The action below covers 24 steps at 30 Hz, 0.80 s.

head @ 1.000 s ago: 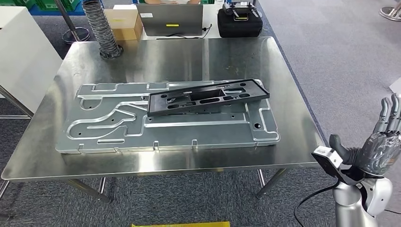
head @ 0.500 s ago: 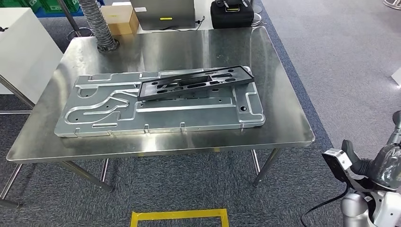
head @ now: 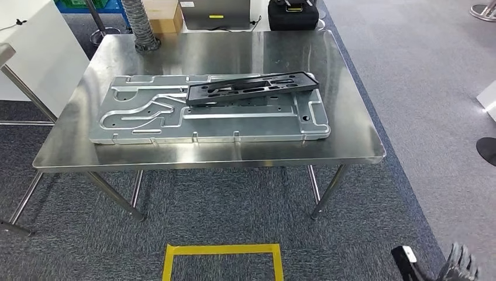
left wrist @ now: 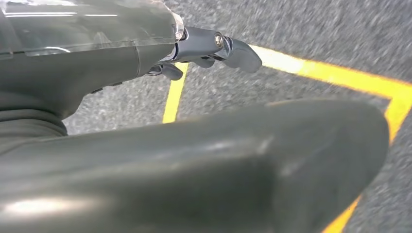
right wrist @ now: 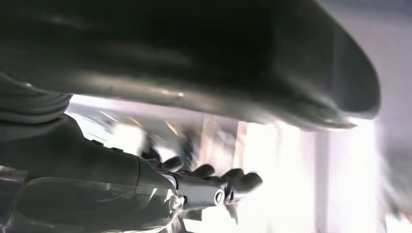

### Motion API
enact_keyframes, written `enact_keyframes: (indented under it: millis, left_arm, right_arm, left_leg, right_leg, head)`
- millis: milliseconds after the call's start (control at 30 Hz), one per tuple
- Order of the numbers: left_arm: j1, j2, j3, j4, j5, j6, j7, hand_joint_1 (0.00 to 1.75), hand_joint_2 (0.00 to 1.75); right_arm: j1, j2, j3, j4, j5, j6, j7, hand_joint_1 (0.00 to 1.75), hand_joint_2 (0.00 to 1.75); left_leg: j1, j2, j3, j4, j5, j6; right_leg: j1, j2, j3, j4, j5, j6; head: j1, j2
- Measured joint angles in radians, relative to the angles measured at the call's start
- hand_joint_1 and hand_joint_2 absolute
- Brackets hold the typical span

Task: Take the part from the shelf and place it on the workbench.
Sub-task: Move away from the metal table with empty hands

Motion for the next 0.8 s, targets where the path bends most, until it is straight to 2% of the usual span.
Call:
enact_keyframes:
  millis: [33,67,100,133,167,200,233,267,300,333,367,433,467,500,533,567,600,633,667,700,733,800]
  left_arm:
    - [0.000,-0.001,0.000,0.000,-0.006,-0.003,0.000,0.00,0.00]
    - [0.000,-0.002,0.000,0.000,-0.012,-0.005,0.000,0.00,0.00]
    - [-0.001,-0.003,0.000,0.000,-0.018,-0.008,0.000,0.00,0.00]
    - [-0.002,-0.003,0.000,0.000,-0.022,-0.010,0.000,0.00,0.00]
    - [-0.003,-0.003,0.000,0.000,-0.026,-0.012,0.000,0.00,0.00]
    - [-0.004,-0.003,0.000,-0.001,-0.030,-0.013,0.000,0.00,0.00]
    - [-0.005,-0.003,0.000,-0.001,-0.033,-0.015,0.001,0.00,0.00]
    - [-0.005,-0.003,0.000,-0.001,-0.035,-0.016,0.003,0.00,0.00]
    - [-0.005,-0.003,-0.001,-0.001,-0.037,-0.016,0.004,0.00,0.00]
    - [-0.004,-0.004,-0.001,0.000,-0.040,-0.016,0.008,0.00,0.00]
    - [-0.003,-0.004,-0.001,0.000,-0.043,-0.016,0.011,0.00,0.00]
    - [-0.003,-0.005,-0.001,0.000,-0.052,-0.016,0.017,0.00,0.00]
    - [-0.003,-0.005,-0.001,0.000,-0.057,-0.016,0.018,0.00,0.00]
    - [-0.004,-0.005,-0.001,0.000,-0.061,-0.016,0.019,0.00,0.00]
    - [-0.004,-0.005,-0.002,0.000,-0.064,-0.016,0.020,0.00,0.00]
    - [-0.004,-0.005,-0.002,0.000,-0.069,-0.016,0.022,0.00,0.00]
    - [-0.006,-0.005,-0.003,0.000,-0.072,-0.016,0.024,0.00,0.00]
    - [-0.009,-0.005,-0.004,0.000,-0.076,-0.016,0.027,0.00,0.00]
    - [-0.012,-0.005,-0.006,0.000,-0.079,-0.016,0.029,0.00,0.00]
    - [-0.016,-0.006,-0.008,0.000,-0.082,-0.017,0.030,0.00,0.00]
    - [-0.018,-0.006,-0.009,0.000,-0.084,-0.017,0.032,0.00,0.00]
    - [-0.020,-0.009,-0.010,0.000,-0.087,-0.017,0.034,0.00,0.00]
  right_arm:
    - [-0.001,0.001,-0.019,0.057,0.012,0.001,0.022,0.00,0.00]
    - [0.000,0.001,-0.036,0.110,0.020,0.003,0.042,0.00,0.00]
    - [-0.001,0.002,-0.047,0.157,0.028,0.007,0.063,0.00,0.00]
    - [-0.002,0.003,-0.056,0.199,0.036,0.015,0.084,0.00,0.00]
    - [-0.002,0.005,-0.063,0.234,0.039,0.028,0.104,0.00,0.00]
    - [-0.003,0.008,-0.070,0.264,0.038,0.045,0.123,0.00,0.00]
    - [-0.003,0.012,-0.079,0.292,0.033,0.065,0.143,0.00,0.00]
    - [-0.003,0.017,-0.089,0.317,0.026,0.086,0.165,0.00,0.00]
    - [-0.005,0.022,-0.100,0.340,0.021,0.111,0.191,0.00,0.00]
    - [-0.007,0.028,-0.110,0.359,0.017,0.137,0.221,0.00,0.00]
    - [-0.009,0.035,-0.119,0.373,0.015,0.162,0.250,0.00,0.00]
    - [-0.011,0.051,-0.133,0.396,0.014,0.209,0.297,0.00,0.00]
    - [-0.011,0.061,-0.139,0.406,0.014,0.228,0.311,0.00,0.00]
    - [-0.011,0.072,-0.144,0.416,0.012,0.242,0.320,0.00,0.00]
    - [-0.012,0.082,-0.148,0.424,0.008,0.254,0.325,0.00,0.00]
    - [-0.013,0.092,-0.154,0.432,-0.001,0.267,0.328,0.00,0.00]
    - [-0.015,0.103,-0.160,0.438,-0.014,0.282,0.328,0.00,0.00]
    - [-0.018,0.116,-0.169,0.443,-0.028,0.300,0.329,0.00,0.00]
    - [-0.021,0.128,-0.177,0.447,-0.039,0.320,0.330,0.00,0.00]
    - [-0.023,0.140,-0.184,0.451,-0.044,0.340,0.333,0.00,0.00]
    - [-0.026,0.151,-0.188,0.455,-0.043,0.358,0.336,0.00,0.00]
    - [-0.029,0.167,-0.190,0.462,-0.035,0.394,0.340,0.00,0.00]
  left_leg:
    - [0.001,0.000,-0.018,0.007,0.009,-0.003]
    - [0.004,0.001,-0.036,0.017,0.016,-0.008]
    - [0.005,0.001,-0.053,0.030,0.021,-0.014]
    - [0.006,0.002,-0.069,0.043,0.025,-0.020]
    - [0.005,0.002,-0.079,0.055,0.028,-0.026]
    - [0.004,0.003,-0.085,0.063,0.031,-0.032]
    - [0.003,0.003,-0.088,0.066,0.036,-0.039]
    - [0.004,0.003,-0.090,0.067,0.043,-0.046]
    - [0.007,0.003,-0.095,0.072,0.038,-0.053]
    - [0.009,0.002,-0.104,0.087,0.015,-0.059]
    - [0.011,0.002,-0.116,0.121,-0.027,-0.064]
    - [0.012,0.001,-0.143,0.239,-0.135,-0.071]
    - [0.013,0.001,-0.151,0.301,-0.169,-0.072]
    - [0.012,0.001,-0.148,0.342,-0.179,-0.071]
    - [0.012,0.001,-0.129,0.352,-0.166,-0.068]
    - [0.010,0.001,-0.092,0.324,-0.139,-0.061]
    - [0.008,0.000,-0.040,0.265,-0.115,-0.053]
    - [0.003,0.000,0.025,0.182,-0.107,-0.041]
    - [-0.001,0.000,0.082,0.101,-0.112,-0.032]
    - [-0.005,0.000,0.121,0.041,-0.122,-0.024]
    - [-0.009,0.000,0.140,0.005,-0.130,-0.017]
    - [-0.009,0.003,0.132,-0.010,-0.114,-0.009]
  right_leg:
    - [-0.003,0.000,0.019,0.007,0.021,0.003]
    - [-0.007,0.000,0.058,-0.025,0.048,0.007]
    - [-0.011,0.000,0.112,-0.088,0.063,0.010]
    - [-0.012,0.001,0.168,-0.164,0.059,0.012]
    - [-0.011,0.004,0.209,-0.223,0.047,0.007]
    - [-0.010,0.007,0.231,-0.259,0.031,0.000]
    - [-0.006,0.009,0.236,-0.271,0.025,-0.011]
    - [-0.005,0.009,0.227,-0.268,0.031,-0.025]
    - [-0.005,0.007,0.218,-0.268,0.039,-0.035]
    - [-0.004,0.005,0.206,-0.269,0.050,-0.045]
    - [-0.004,0.004,0.192,-0.270,0.063,-0.053]
    - [0.000,0.003,0.161,-0.269,0.088,-0.061]
    - [0.003,0.003,0.145,-0.268,0.100,-0.062]
    - [0.007,0.002,0.129,-0.268,0.112,-0.063]
    - [0.010,0.002,0.114,-0.267,0.124,-0.063]
    - [0.013,0.002,0.100,-0.267,0.135,-0.063]
    - [0.016,0.003,0.089,-0.267,0.146,-0.063]
    - [0.020,0.003,0.081,-0.266,0.156,-0.062]
    - [0.021,0.003,0.076,-0.266,0.166,-0.059]
    - [0.021,0.002,0.073,-0.267,0.175,-0.055]
    - [0.019,0.001,0.072,-0.269,0.185,-0.049]
    - [0.016,0.000,0.070,-0.275,0.200,-0.037]
  head:
    - [0.000,0.000]
    - [0.000,0.000]
    - [0.000,0.000]
    - [0.000,0.000]
    - [-0.001,0.000]
    - [-0.001,0.000]
    - [-0.002,0.000]
    - [-0.003,0.000]
    - [-0.003,0.000]
    - [-0.003,0.000]
    - [-0.003,0.000]
    - [-0.003,0.000]
    - [-0.003,0.000]
    - [-0.003,0.000]
    - [-0.003,0.000]
    - [-0.003,0.000]
    - [-0.003,0.000]
    - [-0.003,0.000]
    - [-0.003,0.000]
    - [-0.003,0.000]
    - [-0.003,0.000]
    - [-0.003,0.000]
